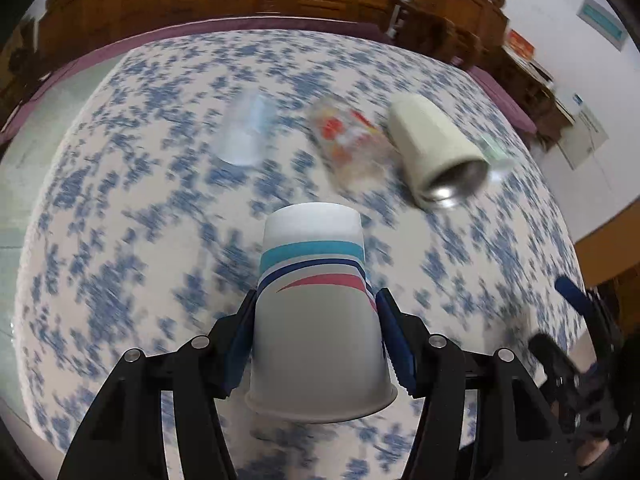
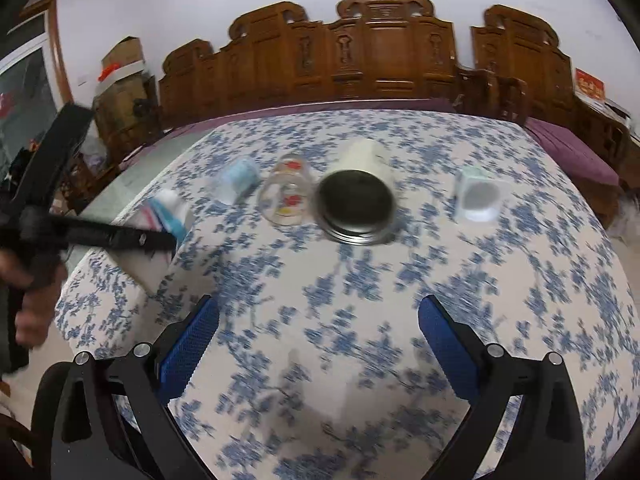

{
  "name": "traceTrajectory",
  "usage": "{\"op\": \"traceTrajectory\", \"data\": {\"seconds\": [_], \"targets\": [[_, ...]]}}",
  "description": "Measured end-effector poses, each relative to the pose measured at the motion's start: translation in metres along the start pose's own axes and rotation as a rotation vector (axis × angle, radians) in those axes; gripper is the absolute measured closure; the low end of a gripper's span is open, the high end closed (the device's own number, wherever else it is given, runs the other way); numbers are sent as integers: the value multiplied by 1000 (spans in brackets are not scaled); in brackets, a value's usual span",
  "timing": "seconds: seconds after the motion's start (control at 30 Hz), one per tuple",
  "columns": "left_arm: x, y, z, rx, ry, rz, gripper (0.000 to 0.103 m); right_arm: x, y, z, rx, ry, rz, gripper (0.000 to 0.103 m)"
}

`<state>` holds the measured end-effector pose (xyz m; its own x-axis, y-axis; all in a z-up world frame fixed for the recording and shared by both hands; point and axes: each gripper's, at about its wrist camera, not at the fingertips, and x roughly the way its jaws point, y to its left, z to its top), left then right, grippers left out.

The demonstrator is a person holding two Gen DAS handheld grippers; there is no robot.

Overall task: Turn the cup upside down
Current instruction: 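Lift the striped paper cup with the left tool and set it down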

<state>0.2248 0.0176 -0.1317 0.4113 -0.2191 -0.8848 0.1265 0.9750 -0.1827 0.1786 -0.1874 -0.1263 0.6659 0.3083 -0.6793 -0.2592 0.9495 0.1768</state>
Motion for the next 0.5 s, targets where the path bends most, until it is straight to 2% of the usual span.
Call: {"op": "traceTrajectory", "data": {"seconds": [0.23, 0.43, 0.47, 0.5], "targets": [[20, -44, -26, 19, 0, -30, 47, -10, -21, -3, 21, -10, -30, 3], [34, -55, -35, 17, 8, -39, 46, -11, -32, -3, 33, -8, -45, 3], [36, -55, -36, 14, 12, -44, 45, -11, -32, -3, 33, -6, -46, 3], [38, -55, -36, 10, 14, -51, 38, -11, -32, -2, 32, -5, -45, 3]]}}
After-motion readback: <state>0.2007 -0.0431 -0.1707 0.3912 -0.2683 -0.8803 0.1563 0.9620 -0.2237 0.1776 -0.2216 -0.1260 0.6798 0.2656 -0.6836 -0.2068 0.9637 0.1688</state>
